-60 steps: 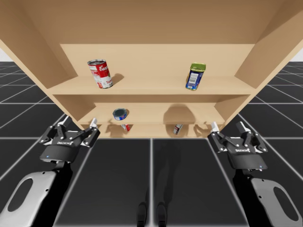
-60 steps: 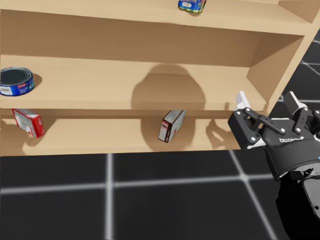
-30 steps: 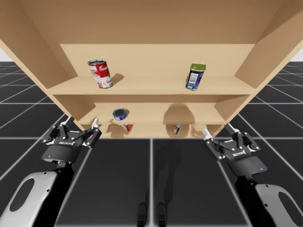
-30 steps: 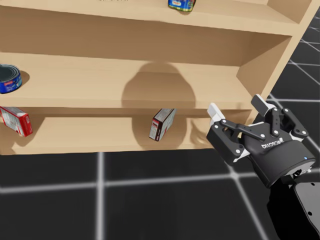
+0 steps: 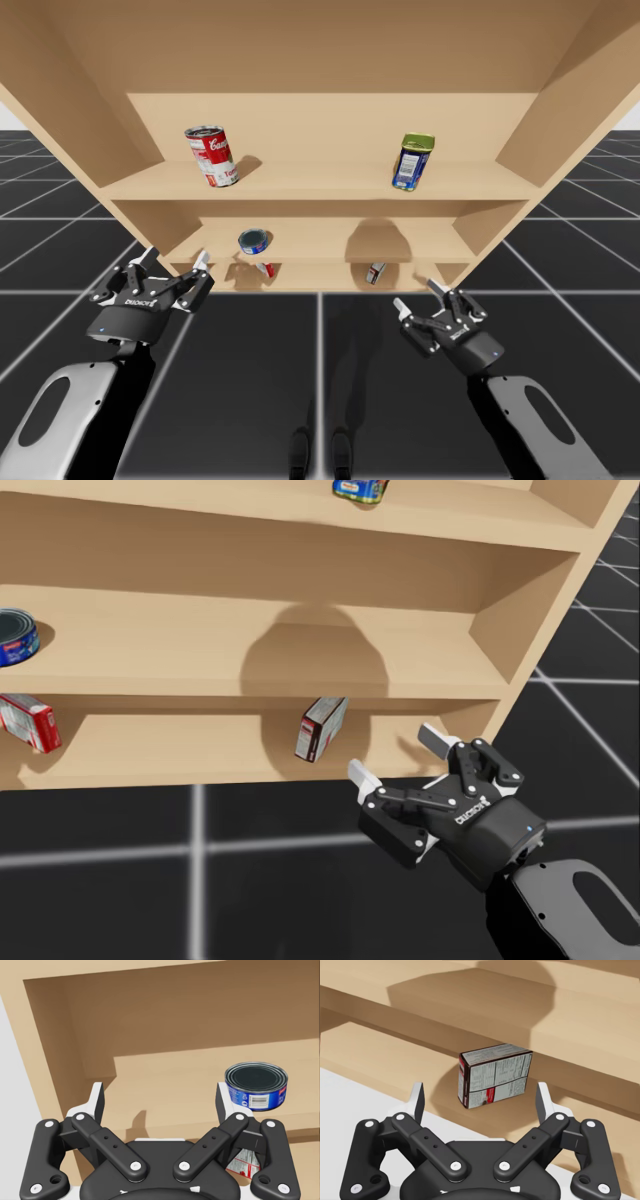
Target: Look through the shelves, find the pudding box, and take it.
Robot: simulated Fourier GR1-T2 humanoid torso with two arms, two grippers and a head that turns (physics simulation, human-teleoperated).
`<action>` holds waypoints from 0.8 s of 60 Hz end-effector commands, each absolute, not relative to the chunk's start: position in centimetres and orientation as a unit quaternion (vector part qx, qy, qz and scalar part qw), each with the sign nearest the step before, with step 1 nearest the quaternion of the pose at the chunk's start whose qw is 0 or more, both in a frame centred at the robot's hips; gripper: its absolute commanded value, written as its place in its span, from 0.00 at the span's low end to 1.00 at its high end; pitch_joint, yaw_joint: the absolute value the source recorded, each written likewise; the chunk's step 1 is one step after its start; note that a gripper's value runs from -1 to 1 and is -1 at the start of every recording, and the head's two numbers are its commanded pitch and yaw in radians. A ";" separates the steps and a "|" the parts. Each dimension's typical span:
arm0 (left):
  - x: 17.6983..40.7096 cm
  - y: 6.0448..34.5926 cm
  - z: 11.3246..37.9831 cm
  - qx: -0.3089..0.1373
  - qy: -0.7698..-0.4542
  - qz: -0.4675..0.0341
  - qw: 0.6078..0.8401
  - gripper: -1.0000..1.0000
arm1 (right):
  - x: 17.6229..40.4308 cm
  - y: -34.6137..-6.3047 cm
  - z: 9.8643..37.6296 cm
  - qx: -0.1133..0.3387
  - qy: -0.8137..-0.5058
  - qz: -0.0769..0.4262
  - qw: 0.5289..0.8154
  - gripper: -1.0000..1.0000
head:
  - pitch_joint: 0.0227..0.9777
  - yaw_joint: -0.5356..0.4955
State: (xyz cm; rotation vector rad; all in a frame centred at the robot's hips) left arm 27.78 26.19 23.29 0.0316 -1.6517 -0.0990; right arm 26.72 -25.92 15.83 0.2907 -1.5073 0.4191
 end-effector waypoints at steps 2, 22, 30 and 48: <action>27.8 26.2 23.3 0.012 -0.734 -0.044 0.677 0.00 | 28.6 -25.3 14.1 0.125 -0.666 0.200 0.707 0.00 | 0.74 0.28; 27.8 26.3 23.3 0.013 -0.736 -0.045 0.675 0.00 | 32.9 -24.6 11.9 0.132 -0.664 0.209 0.705 0.00 | 0.75 0.28; 27.8 26.3 23.3 0.013 -0.736 -0.045 0.675 0.00 | 34.3 -24.5 11.2 0.135 -0.668 0.213 0.700 0.00 | 0.75 0.28; 27.8 26.4 23.3 0.009 -0.736 -0.043 0.676 0.00 | 36.7 -24.7 10.5 0.142 -0.653 0.215 0.712 0.00 | 0.74 0.27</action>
